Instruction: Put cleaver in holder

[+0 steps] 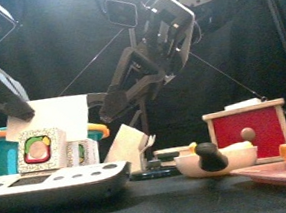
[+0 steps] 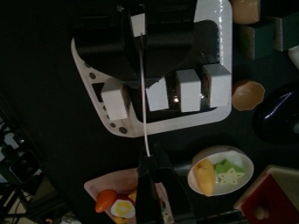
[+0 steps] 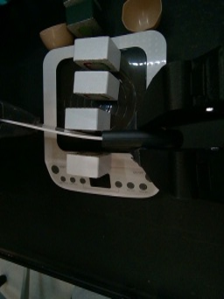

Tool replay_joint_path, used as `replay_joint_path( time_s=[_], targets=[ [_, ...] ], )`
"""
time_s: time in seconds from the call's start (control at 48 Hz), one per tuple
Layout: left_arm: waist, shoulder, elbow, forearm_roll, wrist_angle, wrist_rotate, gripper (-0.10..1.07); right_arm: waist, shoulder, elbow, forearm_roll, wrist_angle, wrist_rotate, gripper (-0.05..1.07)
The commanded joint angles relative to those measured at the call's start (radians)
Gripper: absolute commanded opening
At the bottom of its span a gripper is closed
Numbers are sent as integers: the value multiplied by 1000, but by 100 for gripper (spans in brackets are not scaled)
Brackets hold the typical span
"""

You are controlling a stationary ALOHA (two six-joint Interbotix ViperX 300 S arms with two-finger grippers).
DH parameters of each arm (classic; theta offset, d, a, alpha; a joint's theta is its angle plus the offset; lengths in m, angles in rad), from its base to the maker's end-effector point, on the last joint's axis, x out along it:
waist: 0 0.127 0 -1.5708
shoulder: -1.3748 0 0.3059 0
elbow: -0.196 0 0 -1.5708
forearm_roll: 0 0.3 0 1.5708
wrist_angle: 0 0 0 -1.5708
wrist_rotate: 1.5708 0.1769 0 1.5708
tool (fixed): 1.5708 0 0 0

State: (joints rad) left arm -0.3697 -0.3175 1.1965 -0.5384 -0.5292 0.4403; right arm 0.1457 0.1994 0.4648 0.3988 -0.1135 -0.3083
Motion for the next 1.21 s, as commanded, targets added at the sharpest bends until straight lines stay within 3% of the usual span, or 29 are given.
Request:
replay_joint_path(
  time_s=[0.0,0.25,0.5,0.646,0.854,1.188],
  targets=[
    [34,-11,-28,2,-20,6,38,-21,-69,-55,-9,-14,-5,43],
    [44,-14,-34,0,-48,6,48,-25,-118,-51,-11,-15,-5,43],
    [77,-66,-44,2,-115,8,82,-48,-187,-28,-5,44,-2,43],
    [106,-132,-28,5,-143,9,94,-57,-230,-12,0,83,-2,43],
    [156,-258,5,9,-144,9,95,-98,-322,6,35,192,0,42],
    [272,-426,26,71,-67,9,95,-270,-382,-25,156,445,5,42]
  ],
)
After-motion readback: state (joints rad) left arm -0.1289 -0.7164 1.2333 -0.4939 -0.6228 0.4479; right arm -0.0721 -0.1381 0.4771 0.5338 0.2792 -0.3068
